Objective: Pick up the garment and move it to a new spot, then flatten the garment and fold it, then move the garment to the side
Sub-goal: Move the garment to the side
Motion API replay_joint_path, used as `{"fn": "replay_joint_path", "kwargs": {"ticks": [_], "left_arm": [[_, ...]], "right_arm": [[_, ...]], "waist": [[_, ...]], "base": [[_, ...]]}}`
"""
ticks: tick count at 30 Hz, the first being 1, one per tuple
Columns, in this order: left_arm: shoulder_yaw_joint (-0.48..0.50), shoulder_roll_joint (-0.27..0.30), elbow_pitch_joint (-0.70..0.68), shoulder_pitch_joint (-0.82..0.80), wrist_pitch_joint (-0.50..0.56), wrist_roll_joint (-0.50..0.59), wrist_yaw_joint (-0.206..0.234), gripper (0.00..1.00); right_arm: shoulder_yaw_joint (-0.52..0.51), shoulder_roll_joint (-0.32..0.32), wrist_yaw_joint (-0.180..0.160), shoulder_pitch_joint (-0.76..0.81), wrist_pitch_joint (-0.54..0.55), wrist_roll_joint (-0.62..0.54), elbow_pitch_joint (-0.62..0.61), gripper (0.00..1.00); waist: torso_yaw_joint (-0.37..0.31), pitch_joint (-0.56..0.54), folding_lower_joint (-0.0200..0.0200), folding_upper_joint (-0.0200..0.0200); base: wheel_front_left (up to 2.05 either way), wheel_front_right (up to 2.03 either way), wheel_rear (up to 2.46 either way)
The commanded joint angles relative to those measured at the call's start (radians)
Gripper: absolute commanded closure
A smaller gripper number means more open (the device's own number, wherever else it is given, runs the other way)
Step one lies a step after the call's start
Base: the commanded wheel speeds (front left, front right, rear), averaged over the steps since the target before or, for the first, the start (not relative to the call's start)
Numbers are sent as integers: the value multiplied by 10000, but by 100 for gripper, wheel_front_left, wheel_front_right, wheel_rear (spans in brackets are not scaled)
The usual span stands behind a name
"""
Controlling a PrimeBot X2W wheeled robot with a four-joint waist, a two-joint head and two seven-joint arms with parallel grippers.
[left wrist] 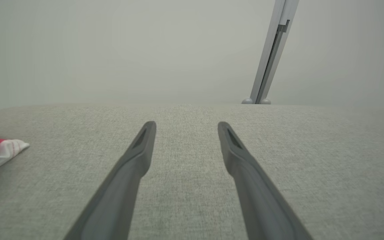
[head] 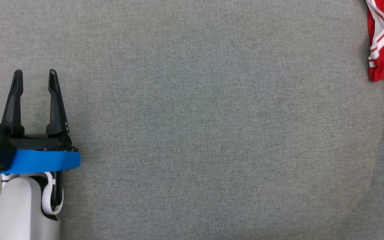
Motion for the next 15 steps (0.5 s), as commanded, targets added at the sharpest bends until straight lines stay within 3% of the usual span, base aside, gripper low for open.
{"fn": "replay_joint_path", "kwargs": {"ticks": [1,8,15], "left_arm": [[46,1,27,-19,-48,16,-28,0],[232,-122,185,390,-47,89,19,0],[357,-292,305,911,-47,139,100,0]], "right_arm": [[-100,51,-2,49,-110,-153,-29,0],[-2,411,-2,280,-813,-554,-388,0],[643,1062,-2,718,-1676,-186,-637,0]], "waist": [[-30,-133,-1,0],[-103,-939,-1,0],[-119,-1876,-1,0]], "base": [[0,0,0],[0,0,0],[0,0,0]]}}
